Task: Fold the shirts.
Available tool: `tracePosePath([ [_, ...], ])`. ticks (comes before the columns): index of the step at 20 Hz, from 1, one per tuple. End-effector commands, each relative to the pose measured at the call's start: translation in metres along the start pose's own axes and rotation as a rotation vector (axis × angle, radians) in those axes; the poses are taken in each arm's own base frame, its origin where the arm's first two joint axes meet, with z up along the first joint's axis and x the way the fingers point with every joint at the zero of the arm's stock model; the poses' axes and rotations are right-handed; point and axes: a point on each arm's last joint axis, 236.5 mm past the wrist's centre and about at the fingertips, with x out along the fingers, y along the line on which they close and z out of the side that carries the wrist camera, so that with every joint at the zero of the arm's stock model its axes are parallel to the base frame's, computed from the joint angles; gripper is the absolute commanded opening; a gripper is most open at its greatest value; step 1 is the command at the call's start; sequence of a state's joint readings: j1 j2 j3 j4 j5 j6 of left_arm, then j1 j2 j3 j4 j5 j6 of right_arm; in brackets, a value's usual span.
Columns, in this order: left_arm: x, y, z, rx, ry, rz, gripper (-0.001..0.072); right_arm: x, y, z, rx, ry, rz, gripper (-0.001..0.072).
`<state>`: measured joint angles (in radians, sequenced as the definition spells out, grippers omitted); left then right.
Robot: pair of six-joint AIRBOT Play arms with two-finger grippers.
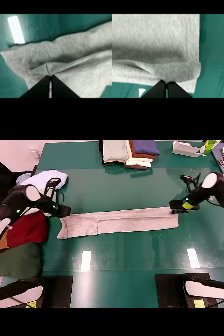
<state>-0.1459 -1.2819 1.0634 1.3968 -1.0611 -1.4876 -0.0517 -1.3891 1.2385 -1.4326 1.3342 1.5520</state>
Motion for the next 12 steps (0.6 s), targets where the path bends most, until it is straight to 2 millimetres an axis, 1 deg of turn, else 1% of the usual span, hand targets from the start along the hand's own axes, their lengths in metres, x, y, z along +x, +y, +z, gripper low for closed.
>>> tracePosePath([
  [1, 0.023, 0.005, 0.005, -0.005, 0.027, 0.005, 0.0027, 0.02, 0.016, 0.026, 0.005, 0.016, 0.053, 0.0013],
  [2, 0.022, 0.005, 0.005, -0.006, 0.026, 0.003, 0.003, 0.021, 0.02, 0.033, 0.01, 0.007, 0.071, 0.0014],
  [3, 0.022, 0.003, 0.006, -0.013, 0.024, -0.002, 0.0221, 0.02, 0.024, 0.041, 0.012, -0.011, 0.088, 0.0023],
  [4, 0.02, 0.003, 0.007, -0.029, 0.028, -0.003, 0.0444, 0.016, 0.028, 0.048, 0.003, -0.035, 0.103, 0.0168],
  [5, 0.016, 0.001, 0.007, -0.039, 0.034, -0.005, 0.0453, 0.01, 0.029, 0.056, -0.001, -0.066, 0.101, 0.0404],
  [6, 0.01, 0.0, 0.009, -0.036, 0.039, -0.007, 0.0453, 0.001, 0.026, 0.06, -0.006, -0.088, 0.093, 0.0445],
  [7, 0.003, -0.002, 0.011, -0.032, 0.041, -0.011, 0.0406, -0.008, 0.022, 0.061, -0.013, -0.109, 0.091, 0.045],
  [8, -0.002, -0.005, 0.012, -0.033, 0.043, -0.021, 0.0246, -0.014, 0.014, 0.058, -0.005, -0.116, 0.088, 0.0451],
  [9, -0.005, -0.009, 0.011, -0.034, 0.045, -0.033, 0.011, -0.017, 0.002, 0.05, 0.007, -0.109, 0.083, 0.047],
  [10, -0.008, -0.014, 0.01, -0.035, 0.045, -0.054, 0.0028, -0.015, -0.014, 0.038, 0.045, -0.086, 0.079, 0.0544],
  [12, -0.009, -0.026, 0.012, -0.059, 0.04, -0.104, 0.0026, 0.001, -0.042, 0.012, 0.131, -0.023, 0.079, 0.0556],
])
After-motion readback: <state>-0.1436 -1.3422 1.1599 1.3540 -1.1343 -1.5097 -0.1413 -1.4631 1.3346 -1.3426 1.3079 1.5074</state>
